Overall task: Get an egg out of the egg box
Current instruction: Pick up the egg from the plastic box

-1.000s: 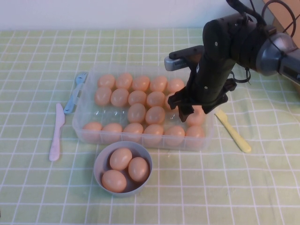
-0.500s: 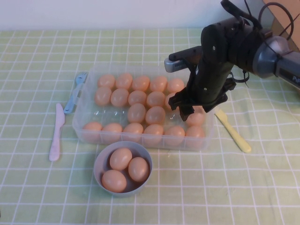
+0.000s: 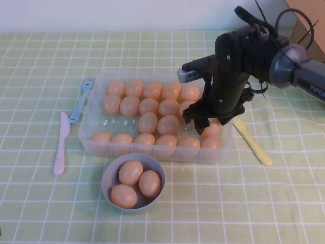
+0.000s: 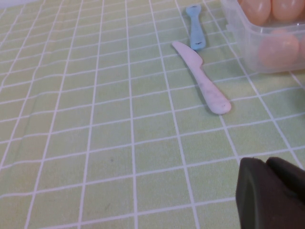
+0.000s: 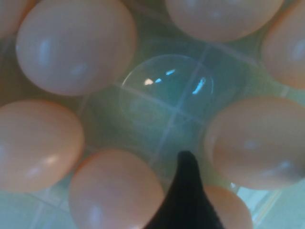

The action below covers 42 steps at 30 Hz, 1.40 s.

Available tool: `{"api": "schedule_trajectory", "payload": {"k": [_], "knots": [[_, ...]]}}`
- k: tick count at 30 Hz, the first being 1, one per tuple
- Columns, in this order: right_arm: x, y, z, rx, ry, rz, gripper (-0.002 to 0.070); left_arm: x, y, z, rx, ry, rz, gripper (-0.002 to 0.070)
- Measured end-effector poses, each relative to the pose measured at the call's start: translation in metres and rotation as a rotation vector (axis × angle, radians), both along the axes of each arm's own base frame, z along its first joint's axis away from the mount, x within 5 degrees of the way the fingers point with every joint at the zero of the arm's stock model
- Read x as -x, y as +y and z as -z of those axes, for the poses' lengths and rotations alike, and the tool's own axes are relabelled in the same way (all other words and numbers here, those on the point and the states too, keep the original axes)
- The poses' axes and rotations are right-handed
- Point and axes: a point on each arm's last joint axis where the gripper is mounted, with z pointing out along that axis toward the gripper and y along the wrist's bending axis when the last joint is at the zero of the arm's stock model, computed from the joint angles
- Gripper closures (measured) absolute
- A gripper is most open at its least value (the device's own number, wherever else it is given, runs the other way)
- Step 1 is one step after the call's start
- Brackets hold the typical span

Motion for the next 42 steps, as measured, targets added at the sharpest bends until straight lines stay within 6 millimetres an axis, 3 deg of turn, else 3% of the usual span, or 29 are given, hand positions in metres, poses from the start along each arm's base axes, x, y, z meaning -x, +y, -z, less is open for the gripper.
{"api": "schedule_trajectory", "payload": {"k": [42], "knots": [[-0.0076, 0.0050, 0.0070, -0.009, -0.004, 0.001, 0.0157, 0.0000, 0.0000, 0.0000, 0.000, 0.000, 0.000, 0.0679]]}}
